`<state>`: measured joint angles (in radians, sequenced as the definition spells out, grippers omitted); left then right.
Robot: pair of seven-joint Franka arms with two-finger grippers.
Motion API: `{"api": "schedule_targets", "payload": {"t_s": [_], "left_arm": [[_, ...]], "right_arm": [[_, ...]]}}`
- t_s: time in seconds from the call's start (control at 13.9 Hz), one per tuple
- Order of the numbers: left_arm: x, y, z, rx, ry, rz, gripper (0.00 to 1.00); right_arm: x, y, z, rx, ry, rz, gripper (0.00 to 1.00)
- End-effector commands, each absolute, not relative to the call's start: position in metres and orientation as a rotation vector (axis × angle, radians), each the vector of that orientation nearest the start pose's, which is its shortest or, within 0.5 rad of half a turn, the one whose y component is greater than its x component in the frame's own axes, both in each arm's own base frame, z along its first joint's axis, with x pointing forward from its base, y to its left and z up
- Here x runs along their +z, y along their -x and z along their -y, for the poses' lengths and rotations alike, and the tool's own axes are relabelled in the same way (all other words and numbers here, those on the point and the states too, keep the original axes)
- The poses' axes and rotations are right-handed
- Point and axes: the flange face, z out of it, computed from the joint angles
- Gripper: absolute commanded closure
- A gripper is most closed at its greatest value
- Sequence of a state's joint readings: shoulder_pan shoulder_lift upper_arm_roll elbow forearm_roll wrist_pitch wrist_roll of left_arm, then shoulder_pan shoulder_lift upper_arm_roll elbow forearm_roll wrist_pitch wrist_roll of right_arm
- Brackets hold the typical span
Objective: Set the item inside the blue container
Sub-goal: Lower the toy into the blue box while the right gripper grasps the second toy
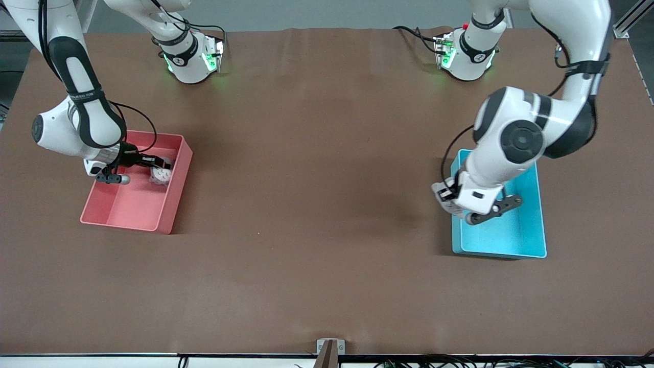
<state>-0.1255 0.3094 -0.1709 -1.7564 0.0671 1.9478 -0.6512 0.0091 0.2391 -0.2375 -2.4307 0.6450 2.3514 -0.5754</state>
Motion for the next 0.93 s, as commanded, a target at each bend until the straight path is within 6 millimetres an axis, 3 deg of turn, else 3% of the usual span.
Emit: {"api": "schedule_targets", "payload": {"t_s": [0.0,0.14,0.22,0.36,0.43,0.57,0.65,0.72,0.79,0.86], "left_arm": [[0.390,-0.596,0.104,0.210,3.029,0.383,0.98],[0.380,-0.598,0.038,0.255,3.055,0.275,0.97],[0.371,-0.597,0.018,0.266,3.065,0.248,0.96],[0.348,-0.591,0.000,0.233,3.079,0.248,0.94],[0.333,-0.589,-0.002,0.218,3.088,0.225,0.92],[0.306,-0.590,-0.007,0.188,3.105,0.217,0.82],[0.291,-0.592,-0.007,0.205,3.108,0.215,0.66],[0.279,-0.594,-0.009,0.193,3.112,0.216,0.30],[0.274,-0.596,-0.011,0.177,3.117,0.223,0.02],[0.275,-0.597,-0.011,0.170,3.118,0.226,0.00]], "right_arm": [[0.203,-0.451,0.107,0.139,2.694,-0.271,1.00],[0.233,-0.472,0.106,0.202,2.639,-0.272,1.00],[0.262,-0.492,0.110,0.234,2.696,-0.243,1.00],[0.338,-0.534,0.109,0.389,2.798,-0.313,1.00],[0.378,-0.554,0.095,0.430,2.836,-0.356,1.00],[0.439,-0.579,0.042,0.453,2.880,-0.453,1.00],[0.448,-0.582,0.017,0.469,2.881,-0.539,1.00],[0.452,-0.584,-0.018,0.476,2.886,-0.625,1.00],[0.453,-0.584,-0.052,0.480,2.889,-0.678,1.00],[0.456,-0.584,-0.085,0.455,2.893,-0.732,1.00]]}}
